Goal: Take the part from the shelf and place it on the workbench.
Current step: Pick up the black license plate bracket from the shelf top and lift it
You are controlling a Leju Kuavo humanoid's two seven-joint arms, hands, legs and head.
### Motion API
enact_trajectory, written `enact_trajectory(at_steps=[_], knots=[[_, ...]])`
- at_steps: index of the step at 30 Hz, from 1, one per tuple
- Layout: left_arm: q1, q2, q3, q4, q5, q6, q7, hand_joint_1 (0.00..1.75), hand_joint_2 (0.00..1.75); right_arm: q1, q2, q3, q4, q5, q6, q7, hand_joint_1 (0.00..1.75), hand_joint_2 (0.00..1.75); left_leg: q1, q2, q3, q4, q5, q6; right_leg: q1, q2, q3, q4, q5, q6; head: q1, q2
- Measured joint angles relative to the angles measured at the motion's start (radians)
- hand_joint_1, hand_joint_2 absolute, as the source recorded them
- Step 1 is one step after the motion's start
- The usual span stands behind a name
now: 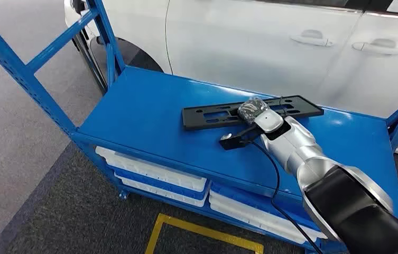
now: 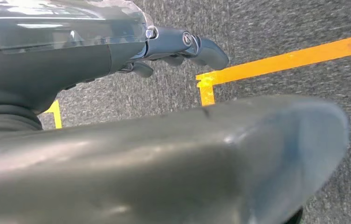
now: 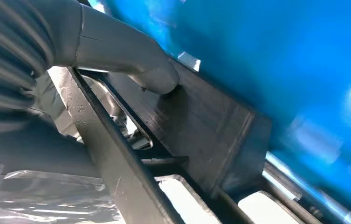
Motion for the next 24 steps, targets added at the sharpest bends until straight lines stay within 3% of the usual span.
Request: enact_trajectory(at_steps=[3, 4, 6, 7, 9, 11, 14, 16, 18, 19, 20, 21, 23, 24], knots=[[0.001, 0.0, 0.0, 0.0, 0.0, 0.0, 0.0, 0.0, 0.0, 0.003, 0.0, 0.0, 0.001, 0.0, -0.005, -0.004, 1.75, 1.75, 0.0, 0.0, -0.058, 0.121, -0.035, 0.0, 0.004, 0.002, 0.0, 0.001, -0.001, -0.002, 0.0, 0.0], [0.002, 0.0, 0.0, 0.0, 0.001, -0.001, 0.0, 0.0, 0.0, 0.004, 0.0, 0.0, 0.001, 0.001, -0.01, -0.008, 1.75, 1.75, 0.0, 0.0, -0.066, 0.136, -0.029, 0.003, 0.006, 0.004, 0.0, 0.002, -0.001, -0.003, 0.0, 0.0], [0.002, 0.0, 0.0, 0.0, 0.005, 0.0, -0.001, 0.0, 0.0, 0.005, 0.0, 0.0, 0.001, 0.002, -0.022, -0.017, 1.75, 1.75, -0.001, 0.0, -0.043, 0.08, 0.018, 0.01, 0.009, 0.007, 0.002, 0.003, -0.002, -0.003, 0.0, 0.0], [0.002, 0.001, 0.0, 0.0, 0.007, 0.0, -0.001, 0.0, 0.0, 0.004, 0.0, 0.0, 0.001, 0.002, -0.026, -0.022, 1.75, 1.75, -0.002, -0.001, -0.015, 0.021, 0.05, 0.016, 0.01, 0.008, 0.004, 0.003, -0.003, -0.003, 0.0, 0.0], [0.0, 0.001, 0.0, 0.0, 0.009, 0.001, -0.003, 0.0, 0.0, 0.004, -0.001, 0.0, 0.001, 0.003, -0.03, -0.027, 1.75, 1.75, -0.007, -0.001, 0.035, -0.084, 0.083, 0.028, 0.012, 0.009, 0.004, 0.004, -0.003, 0.0, 0.0, 0.0], [-0.001, 0.001, 0.0, 0.0, 0.009, 0.003, -0.006, 0.0, 0.0, 0.003, -0.004, 0.0, 0.001, -0.003, -0.029, -0.034, 1.75, 1.75, -0.014, -0.001, 0.059, -0.139, 0.09, 0.035, 0.012, 0.01, 0.0, 0.003, 0.0, 0.009, 0.0, 0.0], [-0.002, 0.0, 0.0, 0.0, 0.009, 0.002, -0.007, 0.0, 0.0, 0.002, -0.006, -0.014, 0.0, -0.074, -0.022, -0.09, 1.75, 1.75, -0.01, 0.001, 0.066, -0.158, 0.1, 0.043, 0.011, 0.009, -0.002, 0.005, -0.004, 0.026, 0.0, 0.0], [-0.004, 0.0, 0.0, 0.0, 0.009, 0.001, -0.007, 0.0, 0.0, 0.002, -0.008, -0.047, -0.002, -0.166, -0.028, -0.169, 1.75, 1.75, -0.004, 0.004, 0.072, -0.173, 0.109, 0.05, 0.011, 0.007, -0.032, 0.071, -0.048, 0.035, 0.0, 0.0], [-0.005, -0.001, 0.0, 0.0, 0.009, 0.001, -0.004, 0.0, 0.0, 0.001, -0.006, -0.086, -0.011, -0.24, -0.044, -0.242, 1.75, 1.75, -0.004, 0.005, 0.071, -0.175, 0.111, 0.052, 0.007, 0.004, -0.095, 0.201, -0.11, 0.042, 0.0, 0.0], [-0.005, -0.001, 0.0, 0.0, 0.009, 0.002, -0.003, 0.0, 0.0, 0.001, -0.005, -0.102, -0.021, -0.267, -0.052, -0.27, 1.75, 1.75, -0.004, 0.006, 0.07, -0.174, 0.111, 0.052, 0.004, 0.003, -0.121, 0.254, -0.127, 0.046, 0.0, 0.0], [-0.004, -0.001, 0.0, 0.0, 0.01, 0.002, -0.002, 0.0, 0.44, -0.002, -0.004, -0.117, -0.036, -0.289, -0.056, -0.29, 1.75, 1.75, -0.004, 0.006, 0.069, -0.172, 0.11, 0.051, 0.001, 0.002, -0.131, 0.275, -0.125, 0.049, 0.0, 0.0], [-0.003, -0.001, 0.0, 0.0, 0.01, 0.003, -0.002, 0.0, 0.87, -0.007, -0.003, -0.13, -0.054, -0.307, -0.058, -0.303, 1.75, 1.75, -0.003, 0.006, 0.069, -0.169, 0.108, 0.049, -0.003, 0.001, -0.122, 0.257, -0.104, 0.051, 0.0, 0.0], [-0.003, -0.001, 0.0, 0.0, 0.01, 0.004, -0.002, 0.0, 1.75, -0.025, -0.003, -0.15, -0.095, -0.333, -0.062, -0.321, 1.75, 1.75, 0.0, 0.005, 0.068, -0.159, 0.102, 0.042, -0.01, -0.002, -0.056, 0.127, -0.038, 0.055, 0.0, 0.0], [-0.003, -0.001, 0.0, 0.0, 0.01, 0.005, -0.002, 0.0, 1.75, -0.035, -0.002, -0.158, -0.116, -0.346, -0.067, -0.331, 1.75, 1.75, -0.001, 0.004, 0.065, -0.151, 0.098, 0.037, -0.01, -0.002, -0.028, 0.066, -0.015, 0.053, 0.0, 0.0]])
